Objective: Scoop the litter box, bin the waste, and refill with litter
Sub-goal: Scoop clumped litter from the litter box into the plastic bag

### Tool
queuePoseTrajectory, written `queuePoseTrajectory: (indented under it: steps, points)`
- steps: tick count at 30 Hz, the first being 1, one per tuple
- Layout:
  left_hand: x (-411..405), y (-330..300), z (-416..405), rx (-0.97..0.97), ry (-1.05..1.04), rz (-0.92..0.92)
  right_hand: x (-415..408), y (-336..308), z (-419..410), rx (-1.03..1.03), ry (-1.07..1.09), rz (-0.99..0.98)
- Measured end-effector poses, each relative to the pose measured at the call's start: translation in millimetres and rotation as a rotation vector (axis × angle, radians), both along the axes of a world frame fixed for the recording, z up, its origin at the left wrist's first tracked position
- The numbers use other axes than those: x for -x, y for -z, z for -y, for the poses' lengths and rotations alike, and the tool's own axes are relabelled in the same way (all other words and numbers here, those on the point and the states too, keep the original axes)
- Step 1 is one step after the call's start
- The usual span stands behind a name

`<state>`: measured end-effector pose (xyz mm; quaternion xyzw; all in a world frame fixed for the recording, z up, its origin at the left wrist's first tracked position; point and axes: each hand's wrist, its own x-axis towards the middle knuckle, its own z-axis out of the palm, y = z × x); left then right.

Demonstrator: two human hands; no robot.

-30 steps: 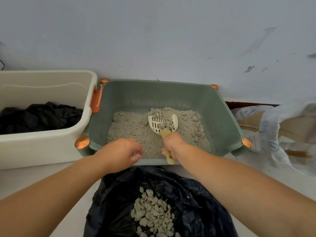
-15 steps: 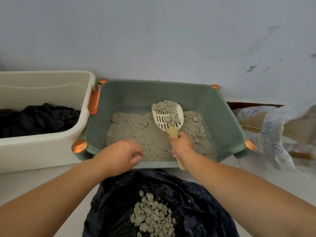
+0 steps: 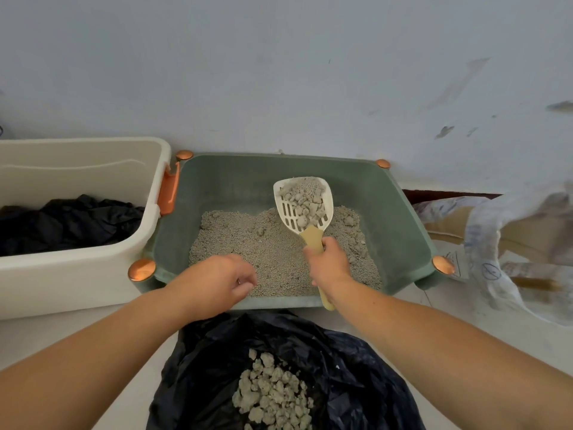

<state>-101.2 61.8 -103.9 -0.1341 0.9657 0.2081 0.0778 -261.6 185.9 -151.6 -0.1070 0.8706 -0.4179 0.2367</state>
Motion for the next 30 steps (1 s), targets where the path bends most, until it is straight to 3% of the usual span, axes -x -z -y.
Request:
queuePoseTrajectory:
  steps: [5, 14, 23, 30]
  points:
    - [0, -6, -2, 0.005, -0.002, 0.016, 0, -7, -3, -0.077, -0.016, 0.061]
    - [0, -19, -3, 0.041, 0.002, -0.004, -29, -20, -11, -0.252, -0.211, 0.379]
    - [-5, -10, 3, 0.040, 0.005, -0.026, -46, -16, 35, -0.081, -0.061, 0.522]
    - [-7, -4, 6, 0.033, 0.008, -0.042, -39, -6, 51, -0.001, -0.052, 0.468]
